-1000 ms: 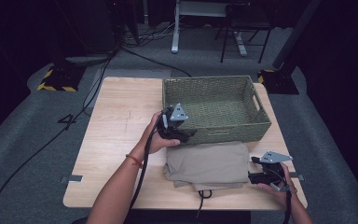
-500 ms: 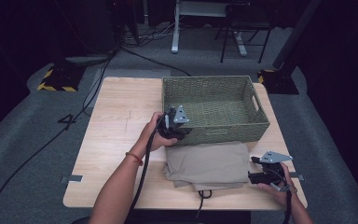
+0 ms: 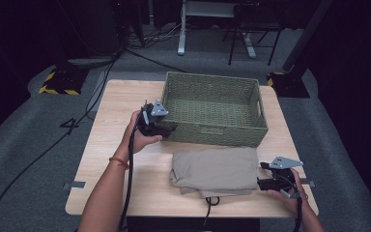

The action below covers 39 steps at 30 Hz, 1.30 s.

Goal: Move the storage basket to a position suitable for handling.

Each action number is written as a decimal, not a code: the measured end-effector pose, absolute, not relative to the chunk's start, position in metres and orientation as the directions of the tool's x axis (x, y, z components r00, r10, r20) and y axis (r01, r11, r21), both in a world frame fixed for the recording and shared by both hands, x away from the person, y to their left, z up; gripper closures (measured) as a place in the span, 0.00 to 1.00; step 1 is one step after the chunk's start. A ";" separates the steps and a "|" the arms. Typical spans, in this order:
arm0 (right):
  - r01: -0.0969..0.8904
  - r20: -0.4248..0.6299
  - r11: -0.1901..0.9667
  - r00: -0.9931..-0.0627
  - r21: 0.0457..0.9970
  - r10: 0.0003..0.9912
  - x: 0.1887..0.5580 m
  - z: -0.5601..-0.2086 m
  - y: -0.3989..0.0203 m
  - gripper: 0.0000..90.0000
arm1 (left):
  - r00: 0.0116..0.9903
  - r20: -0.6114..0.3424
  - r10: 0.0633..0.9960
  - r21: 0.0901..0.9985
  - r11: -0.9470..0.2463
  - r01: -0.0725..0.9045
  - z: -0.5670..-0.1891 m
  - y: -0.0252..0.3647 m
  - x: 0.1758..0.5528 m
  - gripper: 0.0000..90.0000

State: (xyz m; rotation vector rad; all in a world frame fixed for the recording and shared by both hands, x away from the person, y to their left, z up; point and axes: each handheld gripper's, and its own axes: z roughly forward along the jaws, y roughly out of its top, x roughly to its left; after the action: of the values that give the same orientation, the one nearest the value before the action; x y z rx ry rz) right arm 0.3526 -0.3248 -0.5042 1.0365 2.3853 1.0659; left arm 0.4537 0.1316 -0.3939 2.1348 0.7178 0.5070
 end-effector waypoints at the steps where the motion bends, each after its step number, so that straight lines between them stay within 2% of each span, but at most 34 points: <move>1: 0.486 -0.004 0.456 -0.681 0.746 0.732 0.353 -0.504 -0.325 0.28 | 0.758 0.110 0.643 0.805 -0.505 0.311 -0.389 0.133 0.449 0.29; 9: 0.482 -0.033 0.480 -0.680 0.733 0.733 0.350 -0.497 -0.328 0.27 | 0.768 0.110 0.631 0.853 -0.456 0.253 -0.374 0.143 0.397 0.19; 11: 0.479 -0.017 0.444 -0.665 0.757 0.747 0.347 -0.487 -0.335 0.27 | 0.782 0.099 0.615 0.843 -0.469 0.262 -0.388 0.138 0.371 0.19; 17: 0.424 -0.083 0.433 -0.631 0.795 0.771 0.337 -0.458 -0.338 0.27 | 0.809 0.058 0.585 0.790 -0.523 0.321 -0.437 0.114 0.339 0.19; 22: 0.385 -0.032 0.365 -0.650 0.848 0.759 0.334 -0.438 -0.326 0.25 | 0.801 0.005 0.599 0.752 -0.530 0.392 -0.461 0.100 0.337 0.19; 26: 0.371 -0.046 0.411 -0.694 0.833 0.718 0.341 -0.441 -0.295 0.23 | 0.789 -0.001 0.614 0.717 -0.550 0.428 -0.475 0.091 0.342 0.18; 30: 0.418 -0.055 0.471 -0.700 0.777 0.712 0.355 -0.459 -0.279 0.22 | 0.790 -0.014 0.612 0.704 -0.555 0.443 -0.485 0.086 0.344 0.18; 34: 0.468 -0.044 0.484 -0.683 0.740 0.729 0.367 -0.476 -0.277 0.15 | 0.801 0.003 0.599 0.694 -0.577 0.429 -0.491 0.078 0.341 0.18; 37: 0.512 -0.025 0.469 -0.656 0.719 0.754 0.376 -0.485 -0.278 0.00 | 0.804 -0.004 0.594 0.687 -0.583 0.435 -0.495 0.074 0.341 0.17; 39: 0.528 0.007 0.461 -0.663 0.713 0.748 0.381 -0.489 -0.278 0.00 | 0.812 -0.015 0.583 0.683 -0.588 0.434 -0.497 0.074 0.344 0.17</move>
State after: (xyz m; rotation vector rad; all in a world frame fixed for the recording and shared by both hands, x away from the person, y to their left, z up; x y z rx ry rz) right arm 0.3806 -0.2782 -0.4894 1.0879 2.4072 1.0134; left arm 0.3437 0.0737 -0.4969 2.2900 0.7443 0.2743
